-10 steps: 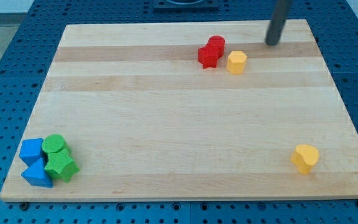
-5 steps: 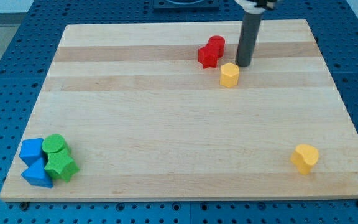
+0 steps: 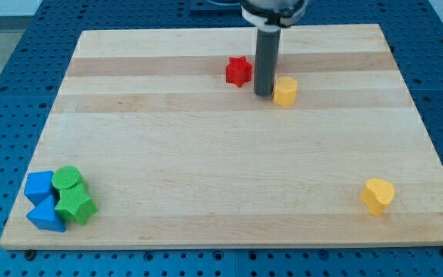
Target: Push the yellow hexagon to the top left of the yellow heart
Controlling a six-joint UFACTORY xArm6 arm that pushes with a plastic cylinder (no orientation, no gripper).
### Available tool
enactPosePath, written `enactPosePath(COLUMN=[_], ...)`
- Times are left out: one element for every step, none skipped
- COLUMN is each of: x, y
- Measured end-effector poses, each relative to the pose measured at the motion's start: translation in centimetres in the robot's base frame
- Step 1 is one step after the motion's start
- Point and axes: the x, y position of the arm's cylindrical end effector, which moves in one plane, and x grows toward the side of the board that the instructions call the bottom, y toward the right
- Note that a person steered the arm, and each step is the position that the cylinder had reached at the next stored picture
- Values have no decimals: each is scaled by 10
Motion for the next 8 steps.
enactPosePath(x=[-30, -26, 3, 31, 80, 123, 131, 131], y=[4, 20, 28, 57, 76, 88, 88, 77])
